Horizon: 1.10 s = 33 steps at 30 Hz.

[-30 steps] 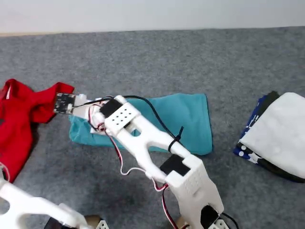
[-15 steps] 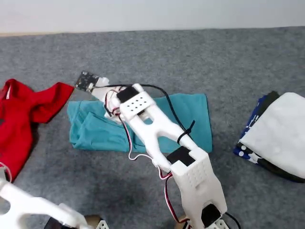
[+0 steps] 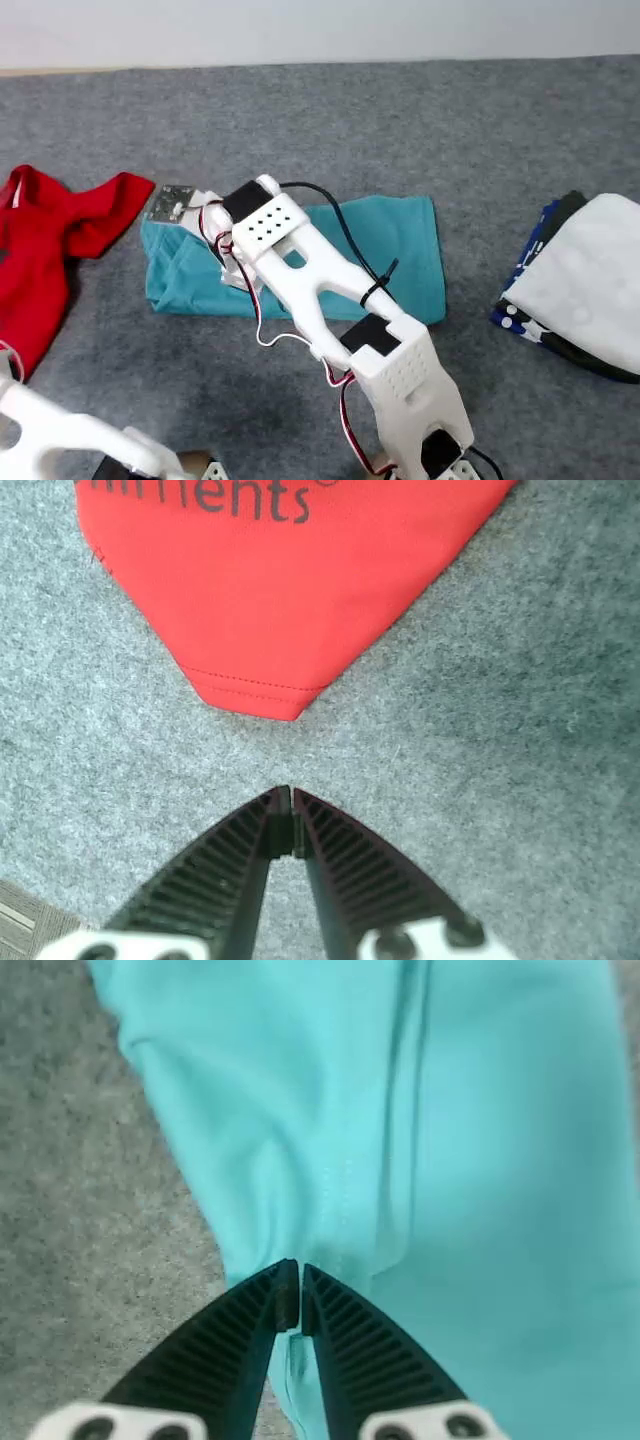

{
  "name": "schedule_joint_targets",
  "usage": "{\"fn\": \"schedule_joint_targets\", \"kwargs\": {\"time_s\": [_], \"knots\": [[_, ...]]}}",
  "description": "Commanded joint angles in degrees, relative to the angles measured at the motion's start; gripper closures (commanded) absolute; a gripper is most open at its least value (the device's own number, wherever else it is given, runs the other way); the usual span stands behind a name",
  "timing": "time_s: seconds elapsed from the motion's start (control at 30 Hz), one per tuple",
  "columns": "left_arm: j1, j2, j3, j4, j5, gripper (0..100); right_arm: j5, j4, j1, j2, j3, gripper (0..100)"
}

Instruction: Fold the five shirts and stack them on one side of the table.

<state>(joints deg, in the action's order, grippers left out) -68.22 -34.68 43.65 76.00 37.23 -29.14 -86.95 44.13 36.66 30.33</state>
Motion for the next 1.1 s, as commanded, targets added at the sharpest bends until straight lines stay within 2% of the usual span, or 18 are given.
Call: {"fn": "schedule_joint_targets", "kwargs": {"time_s": [0.0,0.23,0.43,0.57,0.67,0.8,1.07], "knots": [[0.1,-1.8,-0.8,-0.9,0.4,99,0.8,-0.5,-2.9,1.7,1.1,98.8],[0.1,-1.8,-0.3,-1.8,0.4,99,3.8,-3.3,-3.1,-4.0,7.7,98.8],[0.0,-1.8,-0.7,-1.6,0.3,99,10.3,-5.4,-12.7,-6.5,8.2,98.8],[0.6,-1.8,-0.9,-1.7,0.4,99,14.0,-10.9,-18.2,-7.1,8.7,97.7],[2.0,-1.8,-1.5,-1.2,0.4,99,18.0,-12.7,-22.6,-7.1,8.7,89.6],[4.4,-1.8,-0.9,-1.1,0.4,99,29.0,-12.1,-28.3,-6.9,8.7,76.7],[7.2,-1.4,-1.0,0.4,0.4,99,35.3,-9.7,-35.4,-1.0,8.9,74.0]]}}
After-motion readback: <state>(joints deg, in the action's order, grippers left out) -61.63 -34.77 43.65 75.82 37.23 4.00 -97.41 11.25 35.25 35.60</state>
